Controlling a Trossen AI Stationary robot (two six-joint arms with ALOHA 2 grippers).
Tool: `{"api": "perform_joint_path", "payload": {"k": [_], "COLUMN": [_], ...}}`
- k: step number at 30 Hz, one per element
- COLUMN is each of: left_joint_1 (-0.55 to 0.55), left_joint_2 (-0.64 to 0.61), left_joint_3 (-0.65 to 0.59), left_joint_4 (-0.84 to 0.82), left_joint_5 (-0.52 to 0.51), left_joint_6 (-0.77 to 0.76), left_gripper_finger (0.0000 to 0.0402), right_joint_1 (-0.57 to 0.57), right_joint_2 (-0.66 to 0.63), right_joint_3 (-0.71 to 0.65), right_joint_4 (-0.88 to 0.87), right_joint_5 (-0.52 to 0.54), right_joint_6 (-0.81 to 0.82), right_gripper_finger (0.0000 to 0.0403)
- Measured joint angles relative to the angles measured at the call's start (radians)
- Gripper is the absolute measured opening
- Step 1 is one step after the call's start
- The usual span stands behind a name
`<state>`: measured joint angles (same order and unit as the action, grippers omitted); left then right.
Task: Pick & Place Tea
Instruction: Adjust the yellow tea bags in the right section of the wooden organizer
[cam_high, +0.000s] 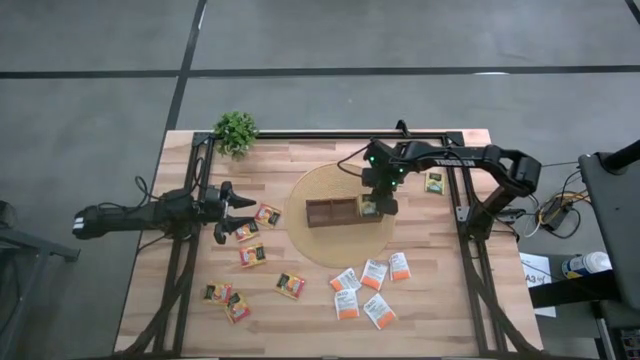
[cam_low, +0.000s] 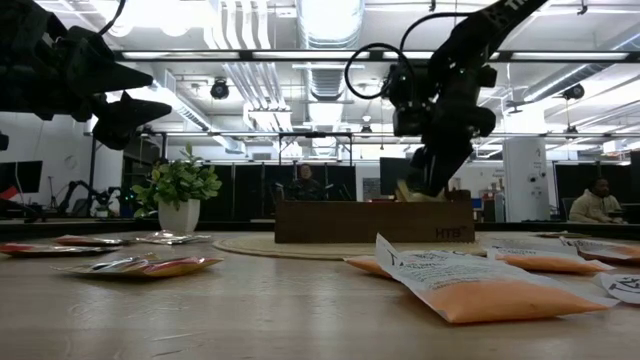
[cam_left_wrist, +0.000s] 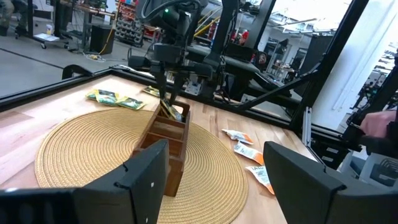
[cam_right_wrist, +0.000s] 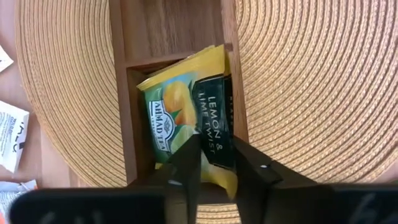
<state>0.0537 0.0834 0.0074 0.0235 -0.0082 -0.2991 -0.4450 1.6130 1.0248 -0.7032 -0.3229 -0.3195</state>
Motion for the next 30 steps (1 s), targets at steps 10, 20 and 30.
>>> {"api": "perform_joint_path", "payload": {"k": [10, 20, 30], "left_joint_1": [0.000, 0.000, 0.000], "left_joint_2": [0.000, 0.000, 0.000], "left_joint_3": [0.000, 0.000, 0.000], "left_joint_4": [0.000, 0.000, 0.000], "left_joint_5": [0.000, 0.000, 0.000], "left_joint_6": [0.000, 0.000, 0.000], "left_gripper_finger": [0.0257, 0.0257, 0.0257], "right_joint_1": [0.016, 0.139, 0.190], "right_joint_2": [-0.023, -0.023, -0.023], "right_joint_3": [0.009, 0.025, 0.029], "right_joint_4": [-0.001, -0.002, -0.004], "right_joint_5": [0.011, 0.234, 0.376], "right_joint_6": [0.004, 0.006, 0.117], "right_gripper_finger": [0.0010, 0.0009, 0.0008]}}
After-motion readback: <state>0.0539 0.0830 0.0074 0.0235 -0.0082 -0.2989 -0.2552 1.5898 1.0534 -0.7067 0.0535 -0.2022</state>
